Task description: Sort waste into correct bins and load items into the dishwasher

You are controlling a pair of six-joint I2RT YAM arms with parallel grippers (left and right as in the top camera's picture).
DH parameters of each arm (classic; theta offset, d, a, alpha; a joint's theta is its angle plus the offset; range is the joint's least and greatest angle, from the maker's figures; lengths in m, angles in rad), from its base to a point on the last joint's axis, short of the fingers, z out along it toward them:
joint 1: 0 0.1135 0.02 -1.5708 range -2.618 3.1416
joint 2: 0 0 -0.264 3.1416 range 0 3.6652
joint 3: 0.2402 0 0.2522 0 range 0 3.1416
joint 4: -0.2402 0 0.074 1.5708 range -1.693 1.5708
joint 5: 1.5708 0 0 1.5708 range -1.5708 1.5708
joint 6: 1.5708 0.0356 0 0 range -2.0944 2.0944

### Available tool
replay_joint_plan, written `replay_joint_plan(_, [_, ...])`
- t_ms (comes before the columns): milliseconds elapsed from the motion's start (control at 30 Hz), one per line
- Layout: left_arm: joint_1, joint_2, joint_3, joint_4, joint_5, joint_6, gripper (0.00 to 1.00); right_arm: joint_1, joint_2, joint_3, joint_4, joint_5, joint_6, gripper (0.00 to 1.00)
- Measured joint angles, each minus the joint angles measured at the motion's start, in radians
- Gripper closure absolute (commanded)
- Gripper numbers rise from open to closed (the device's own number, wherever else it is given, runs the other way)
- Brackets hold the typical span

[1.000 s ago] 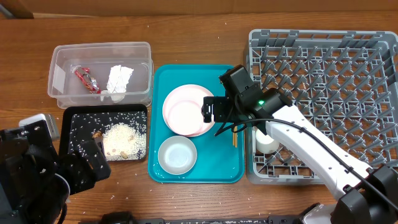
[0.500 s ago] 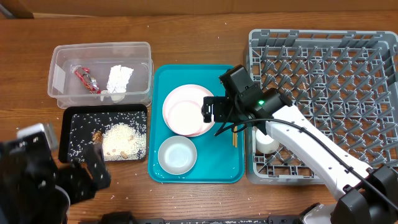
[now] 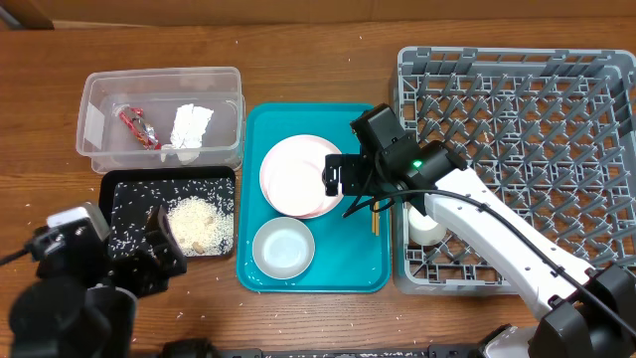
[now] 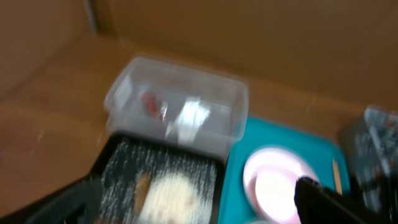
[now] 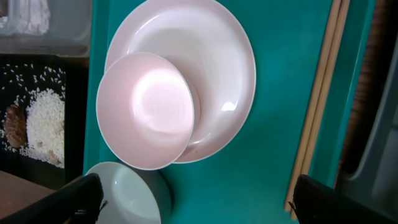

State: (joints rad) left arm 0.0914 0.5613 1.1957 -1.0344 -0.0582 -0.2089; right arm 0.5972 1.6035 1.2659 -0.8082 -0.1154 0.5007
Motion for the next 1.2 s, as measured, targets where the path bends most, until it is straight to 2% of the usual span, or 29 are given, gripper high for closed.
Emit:
replay_joint_plan(100, [0.0, -0.143, -0.245, 0.229, 0.046, 0.049, 0.0, 0.0, 0.0, 0.0, -0.001, 0.0, 0.0, 0.0])
replay_joint_plan(200, [0.0, -0.278, -0.479, 0.373, 0.105, 0.079, 0.0, 0.0, 0.0, 0.0, -0.002, 0.0, 0.0, 0.0])
replay_joint_plan(300, [0.0, -0.39, -0.68, 0.45, 0.17, 0.092, 0.0, 0.0, 0.0, 0.0, -0.002, 0.0, 0.0, 0.0])
replay_joint_plan(433, [0.0, -0.496, -0.85, 0.521, 0.243, 0.105, 0.0, 0.0, 0.0, 0.0, -0.001, 0.0, 0.0, 0.0])
replay_joint_plan(700, [-0.015, -0.544, -1.015, 0.66, 0.296, 0.109, 0.0, 0.0, 0.0, 0.0, -0.001, 0.0, 0.0, 0.0])
replay_joint_plan(833, [-0.026, -0.544, -1.085, 0.681, 0.302, 0.109, 0.0, 0.0, 0.0, 0.0, 0.0, 0.0, 0.0, 0.0])
replay_joint_plan(1200, [-0.026, -0.546, -1.088, 0.706, 0.302, 0.109, 0.0, 0.0, 0.0, 0.0, -0.001, 0.0, 0.0, 0.0])
